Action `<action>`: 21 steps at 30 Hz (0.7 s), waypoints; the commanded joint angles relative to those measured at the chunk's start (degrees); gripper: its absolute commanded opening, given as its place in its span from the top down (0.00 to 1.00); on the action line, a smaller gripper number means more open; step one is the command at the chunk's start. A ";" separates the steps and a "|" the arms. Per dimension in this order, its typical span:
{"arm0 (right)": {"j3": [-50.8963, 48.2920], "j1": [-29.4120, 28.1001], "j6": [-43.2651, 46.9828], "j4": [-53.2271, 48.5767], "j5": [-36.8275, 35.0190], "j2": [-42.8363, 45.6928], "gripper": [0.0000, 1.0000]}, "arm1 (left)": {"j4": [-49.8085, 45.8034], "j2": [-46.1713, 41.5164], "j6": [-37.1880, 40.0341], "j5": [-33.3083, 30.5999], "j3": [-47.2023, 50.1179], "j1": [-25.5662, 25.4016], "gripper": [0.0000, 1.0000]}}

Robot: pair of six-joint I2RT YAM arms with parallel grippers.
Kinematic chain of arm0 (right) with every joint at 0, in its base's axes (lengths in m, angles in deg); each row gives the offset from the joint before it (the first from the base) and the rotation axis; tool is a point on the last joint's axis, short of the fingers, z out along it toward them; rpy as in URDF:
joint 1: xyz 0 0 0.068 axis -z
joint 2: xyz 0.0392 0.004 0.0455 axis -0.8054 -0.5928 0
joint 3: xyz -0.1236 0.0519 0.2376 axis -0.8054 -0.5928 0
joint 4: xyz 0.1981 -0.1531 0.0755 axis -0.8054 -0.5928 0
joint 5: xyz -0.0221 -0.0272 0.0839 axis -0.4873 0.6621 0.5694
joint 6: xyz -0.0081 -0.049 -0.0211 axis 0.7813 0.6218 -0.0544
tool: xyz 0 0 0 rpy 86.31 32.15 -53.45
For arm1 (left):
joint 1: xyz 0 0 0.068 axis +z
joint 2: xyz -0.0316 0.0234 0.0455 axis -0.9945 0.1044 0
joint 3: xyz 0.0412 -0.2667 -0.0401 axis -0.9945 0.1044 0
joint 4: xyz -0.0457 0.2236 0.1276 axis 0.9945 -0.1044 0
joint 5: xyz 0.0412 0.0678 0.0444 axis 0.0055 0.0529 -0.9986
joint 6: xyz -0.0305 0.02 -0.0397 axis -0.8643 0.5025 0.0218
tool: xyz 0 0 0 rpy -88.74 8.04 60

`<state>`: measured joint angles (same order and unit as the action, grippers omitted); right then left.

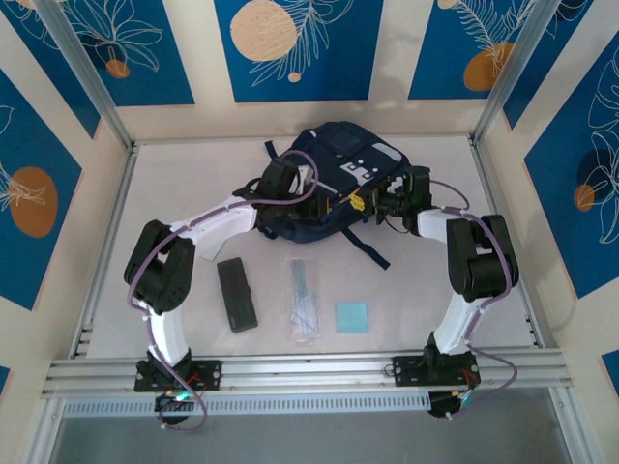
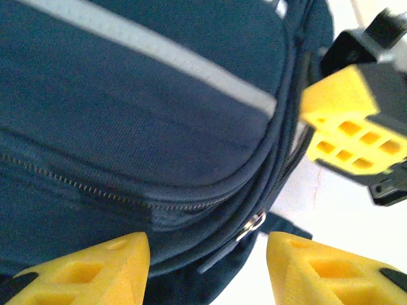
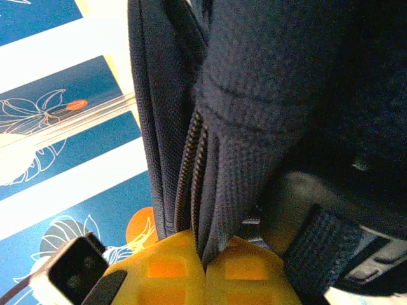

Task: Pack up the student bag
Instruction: Unzip the student bag at the top-center of the table.

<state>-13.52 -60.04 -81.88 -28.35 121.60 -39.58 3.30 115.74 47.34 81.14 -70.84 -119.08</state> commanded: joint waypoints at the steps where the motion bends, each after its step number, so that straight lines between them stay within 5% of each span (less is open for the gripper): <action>1: 2.55 -0.61 0.67 1.35 1.69 -0.56 1.00 | -1.66 -1.88 -1.33 0.64 1.60 -0.38 0.48; 21: 3.62 -0.51 0.81 0.55 1.89 -0.76 1.00 | -8.43 -3.99 -1.38 -0.94 0.80 -3.14 0.48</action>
<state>-12.51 -60.08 -81.88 -29.44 122.10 -39.99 -1.81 114.97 45.49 81.12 -70.45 -121.46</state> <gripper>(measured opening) 0.055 0.519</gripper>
